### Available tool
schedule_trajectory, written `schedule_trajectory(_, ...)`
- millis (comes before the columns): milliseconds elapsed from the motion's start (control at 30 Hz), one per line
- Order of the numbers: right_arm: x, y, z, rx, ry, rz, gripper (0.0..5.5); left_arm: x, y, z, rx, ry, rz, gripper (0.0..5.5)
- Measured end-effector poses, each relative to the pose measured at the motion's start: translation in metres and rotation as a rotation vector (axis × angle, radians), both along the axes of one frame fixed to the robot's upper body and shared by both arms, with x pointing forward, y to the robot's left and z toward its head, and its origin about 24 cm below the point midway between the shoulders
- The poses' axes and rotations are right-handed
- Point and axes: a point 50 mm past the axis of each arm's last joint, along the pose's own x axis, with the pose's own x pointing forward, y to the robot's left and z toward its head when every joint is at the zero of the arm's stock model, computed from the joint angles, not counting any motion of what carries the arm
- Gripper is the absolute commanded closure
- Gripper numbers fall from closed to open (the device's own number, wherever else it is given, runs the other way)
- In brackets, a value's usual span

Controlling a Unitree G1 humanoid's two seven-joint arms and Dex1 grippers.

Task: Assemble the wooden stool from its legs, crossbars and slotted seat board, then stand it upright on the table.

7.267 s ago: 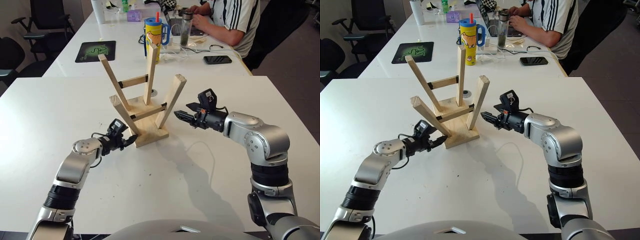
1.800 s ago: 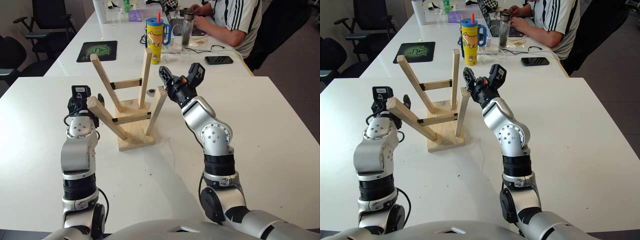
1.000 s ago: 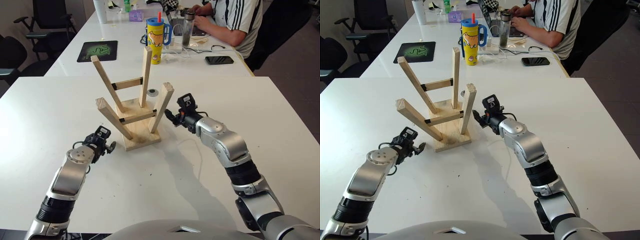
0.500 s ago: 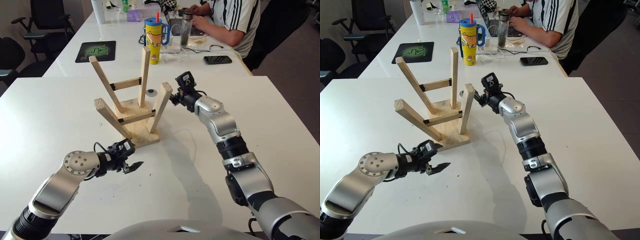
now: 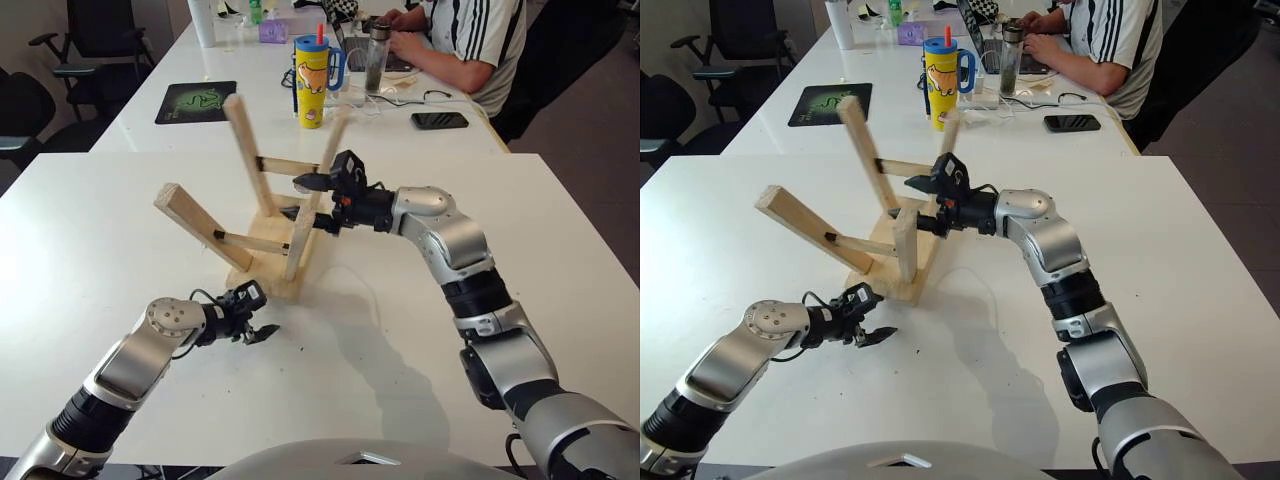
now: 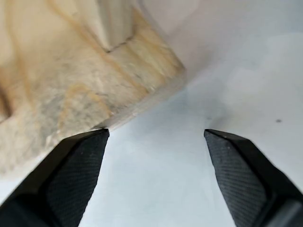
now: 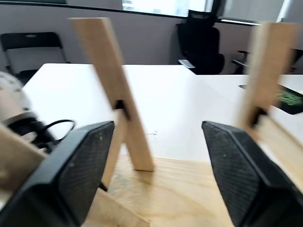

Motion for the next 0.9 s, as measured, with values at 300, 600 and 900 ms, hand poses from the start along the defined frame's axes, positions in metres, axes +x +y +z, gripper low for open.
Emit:
schedule_trajectory(300,-0.010,0.050,0.040,0.221,-0.110,-0.323,2.07,0.030,0.013,0.005,0.092,-0.145,0.115,1.79)
schedule_trajectory(600,0.009,0.010,0.114,0.535,-0.221,-0.652,2.07,0.034,0.004,0.002,0.067,-0.194,0.172,1.79)
schedule_trajectory(900,0.073,-0.160,0.171,0.349,-0.663,-1.469,2.07,0.036,0.005,0.002,0.040,-0.206,0.236,1.79)
